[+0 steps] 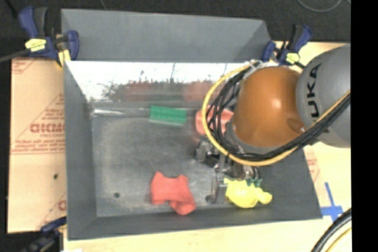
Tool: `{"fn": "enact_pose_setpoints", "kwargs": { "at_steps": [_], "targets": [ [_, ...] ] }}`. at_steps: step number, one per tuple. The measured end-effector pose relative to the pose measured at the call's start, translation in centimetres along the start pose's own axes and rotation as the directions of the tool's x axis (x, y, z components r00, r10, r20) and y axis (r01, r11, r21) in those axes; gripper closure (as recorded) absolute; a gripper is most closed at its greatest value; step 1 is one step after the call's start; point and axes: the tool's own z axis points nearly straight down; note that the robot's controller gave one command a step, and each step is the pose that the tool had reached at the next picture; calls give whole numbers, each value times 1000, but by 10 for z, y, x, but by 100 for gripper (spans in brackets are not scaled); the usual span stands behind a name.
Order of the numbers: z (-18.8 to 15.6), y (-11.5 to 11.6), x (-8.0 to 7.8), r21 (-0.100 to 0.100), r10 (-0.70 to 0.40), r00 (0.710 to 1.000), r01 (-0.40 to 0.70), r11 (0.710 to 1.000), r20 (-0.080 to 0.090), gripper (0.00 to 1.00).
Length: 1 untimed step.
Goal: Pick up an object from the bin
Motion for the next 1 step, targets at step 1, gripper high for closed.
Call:
{"fn": "enact_pose_setpoints", "kwargs": {
  "at_steps": [1],
  "targets": [
    [-4,0,-2,0,1,1000,-1,1000,9,0]
  ]
}}
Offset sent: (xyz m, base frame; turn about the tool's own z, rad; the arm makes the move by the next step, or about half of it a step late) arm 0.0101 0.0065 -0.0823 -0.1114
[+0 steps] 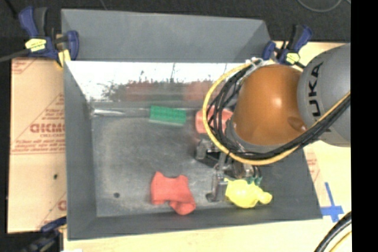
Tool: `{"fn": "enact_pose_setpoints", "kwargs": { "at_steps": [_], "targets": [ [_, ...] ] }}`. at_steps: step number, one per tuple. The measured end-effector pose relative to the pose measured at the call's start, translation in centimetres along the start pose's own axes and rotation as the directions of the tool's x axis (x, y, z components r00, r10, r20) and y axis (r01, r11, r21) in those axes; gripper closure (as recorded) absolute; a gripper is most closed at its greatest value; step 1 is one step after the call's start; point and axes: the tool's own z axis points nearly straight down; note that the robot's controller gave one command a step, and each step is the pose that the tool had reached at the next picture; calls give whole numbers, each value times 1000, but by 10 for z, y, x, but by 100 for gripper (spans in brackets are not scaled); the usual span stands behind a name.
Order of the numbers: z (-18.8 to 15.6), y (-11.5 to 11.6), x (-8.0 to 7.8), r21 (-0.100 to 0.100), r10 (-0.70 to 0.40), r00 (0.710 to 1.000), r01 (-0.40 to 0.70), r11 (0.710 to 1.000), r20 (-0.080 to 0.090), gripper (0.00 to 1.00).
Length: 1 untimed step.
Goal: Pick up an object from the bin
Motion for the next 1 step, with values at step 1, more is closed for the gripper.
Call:
{"fn": "enact_pose_setpoints", "kwargs": {
  "at_steps": [1],
  "targets": [
    [40,2,-6,2,-52,999,52,999,3,0]
  ]
}}
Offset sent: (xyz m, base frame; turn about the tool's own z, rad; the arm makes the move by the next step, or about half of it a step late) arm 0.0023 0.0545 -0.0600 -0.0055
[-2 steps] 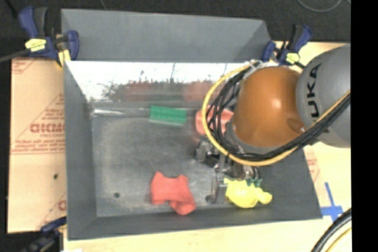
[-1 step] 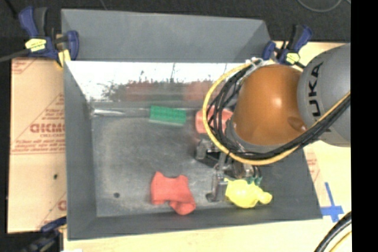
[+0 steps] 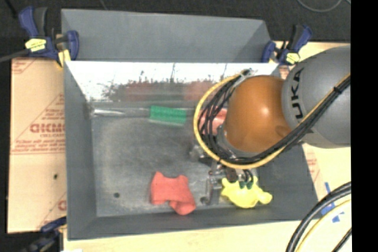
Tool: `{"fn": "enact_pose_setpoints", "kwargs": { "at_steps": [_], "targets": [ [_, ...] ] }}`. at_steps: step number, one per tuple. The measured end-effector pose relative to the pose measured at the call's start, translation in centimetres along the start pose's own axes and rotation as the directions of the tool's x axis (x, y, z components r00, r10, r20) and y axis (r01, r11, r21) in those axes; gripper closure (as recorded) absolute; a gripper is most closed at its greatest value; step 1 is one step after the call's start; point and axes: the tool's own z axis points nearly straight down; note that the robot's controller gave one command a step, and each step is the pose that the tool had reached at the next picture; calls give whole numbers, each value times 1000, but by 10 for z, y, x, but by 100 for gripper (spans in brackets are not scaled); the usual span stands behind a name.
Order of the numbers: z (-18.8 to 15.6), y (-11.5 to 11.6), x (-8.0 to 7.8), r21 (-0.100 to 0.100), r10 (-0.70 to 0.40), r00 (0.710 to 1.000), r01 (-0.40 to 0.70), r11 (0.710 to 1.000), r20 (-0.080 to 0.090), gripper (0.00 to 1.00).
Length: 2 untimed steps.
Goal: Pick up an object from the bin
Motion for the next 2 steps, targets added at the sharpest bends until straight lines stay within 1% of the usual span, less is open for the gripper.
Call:
{"fn": "enact_pose_setpoints", "kwargs": {
  "at_steps": [1,2],
  "targets": [
    [23,33,2,-1,24,1000,-24,1000,-8,0],
    [73,33,3,0,-149,989,149,989,0,100]
  ]
}}
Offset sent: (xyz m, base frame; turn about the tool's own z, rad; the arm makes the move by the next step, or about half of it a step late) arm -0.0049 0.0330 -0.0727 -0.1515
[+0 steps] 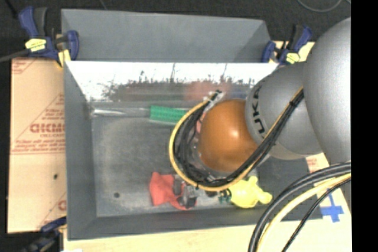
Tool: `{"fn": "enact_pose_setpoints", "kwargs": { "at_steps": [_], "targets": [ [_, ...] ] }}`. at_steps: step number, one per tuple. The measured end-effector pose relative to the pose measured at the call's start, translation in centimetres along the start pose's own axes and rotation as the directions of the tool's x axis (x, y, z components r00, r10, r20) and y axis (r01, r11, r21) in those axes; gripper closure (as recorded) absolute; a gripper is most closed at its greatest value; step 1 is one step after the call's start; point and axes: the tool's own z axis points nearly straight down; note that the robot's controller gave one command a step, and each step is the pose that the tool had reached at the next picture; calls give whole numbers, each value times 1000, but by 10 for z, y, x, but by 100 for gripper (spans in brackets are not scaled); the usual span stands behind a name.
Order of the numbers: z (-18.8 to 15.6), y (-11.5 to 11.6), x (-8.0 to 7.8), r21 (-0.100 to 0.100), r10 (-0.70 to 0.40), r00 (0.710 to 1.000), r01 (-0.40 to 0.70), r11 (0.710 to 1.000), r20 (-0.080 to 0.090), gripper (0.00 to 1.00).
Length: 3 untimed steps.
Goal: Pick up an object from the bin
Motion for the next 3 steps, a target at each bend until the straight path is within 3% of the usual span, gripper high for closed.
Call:
{"fn": "enact_pose_setpoints", "kwargs": {
  "at_steps": [1,2,3],
  "targets": [
    [0,0,0,0,1,1000,-1,1000,0,100],
    [-44,1,-3,0,3,1000,-3,1000,-7,100],
    [-85,6,-17,1,-12,1000,12,1000,5,100]
  ]
}}
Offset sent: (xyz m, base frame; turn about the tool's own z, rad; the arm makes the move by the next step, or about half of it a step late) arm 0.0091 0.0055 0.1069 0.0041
